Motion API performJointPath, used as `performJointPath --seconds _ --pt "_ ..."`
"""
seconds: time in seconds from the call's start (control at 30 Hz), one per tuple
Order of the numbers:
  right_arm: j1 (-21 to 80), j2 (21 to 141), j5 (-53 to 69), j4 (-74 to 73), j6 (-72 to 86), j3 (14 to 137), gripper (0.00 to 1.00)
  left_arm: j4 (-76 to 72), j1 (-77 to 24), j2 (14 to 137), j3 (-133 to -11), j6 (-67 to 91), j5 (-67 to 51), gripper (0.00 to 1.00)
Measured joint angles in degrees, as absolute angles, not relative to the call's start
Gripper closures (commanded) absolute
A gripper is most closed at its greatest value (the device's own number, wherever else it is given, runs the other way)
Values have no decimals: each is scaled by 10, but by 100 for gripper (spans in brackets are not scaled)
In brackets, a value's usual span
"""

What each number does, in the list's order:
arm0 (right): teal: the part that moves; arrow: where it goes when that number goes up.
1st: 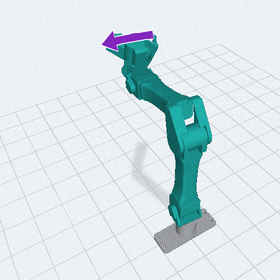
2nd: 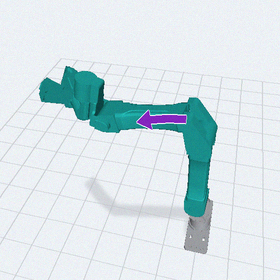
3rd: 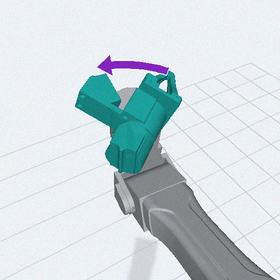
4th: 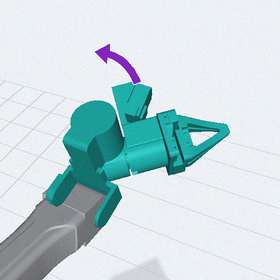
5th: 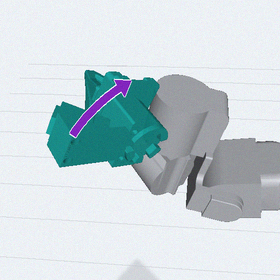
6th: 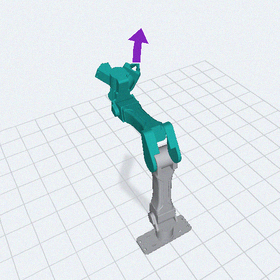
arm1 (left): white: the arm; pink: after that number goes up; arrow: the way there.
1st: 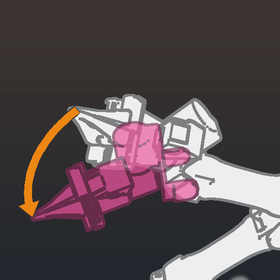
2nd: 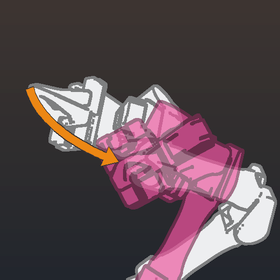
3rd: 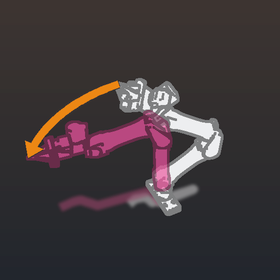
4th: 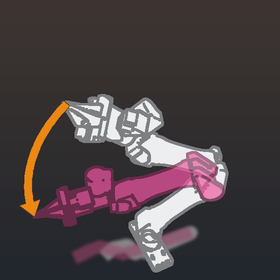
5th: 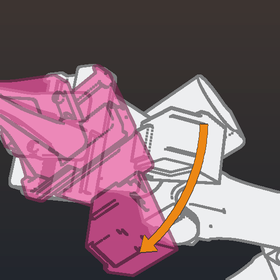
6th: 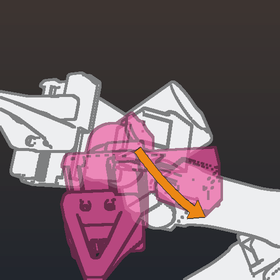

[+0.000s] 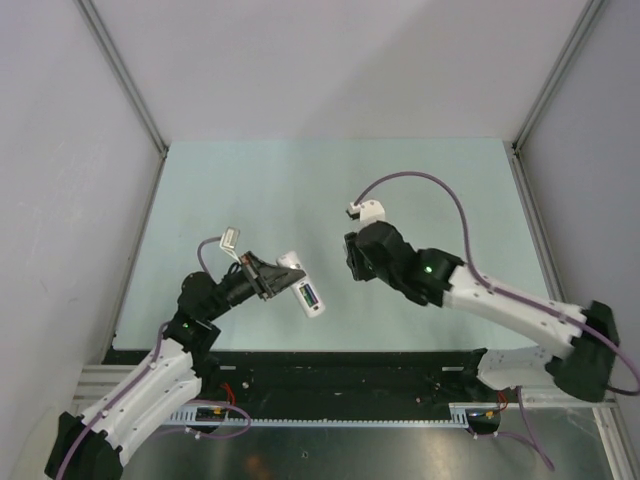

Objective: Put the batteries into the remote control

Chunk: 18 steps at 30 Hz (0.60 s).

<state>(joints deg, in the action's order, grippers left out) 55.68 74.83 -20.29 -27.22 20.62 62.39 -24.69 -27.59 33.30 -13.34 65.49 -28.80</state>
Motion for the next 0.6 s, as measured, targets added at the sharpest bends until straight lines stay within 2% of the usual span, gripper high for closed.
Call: performJointPath --seconds 0.17,0.33,0.43,0.6 --pt "658 628 -239 -330 196 624 100 -247 -276 368 -160 641 -273 100" --pt "739 569 -265 -378 199 627 100 -247 -276 399 -184 624 -265 100" --pt "785 582 -273 -422 208 654 100 -248 -276 420 -197 608 -257 100" --pt "795 658 -262 -462 223 719 100 -246 -294 427 -197 579 -229 100"
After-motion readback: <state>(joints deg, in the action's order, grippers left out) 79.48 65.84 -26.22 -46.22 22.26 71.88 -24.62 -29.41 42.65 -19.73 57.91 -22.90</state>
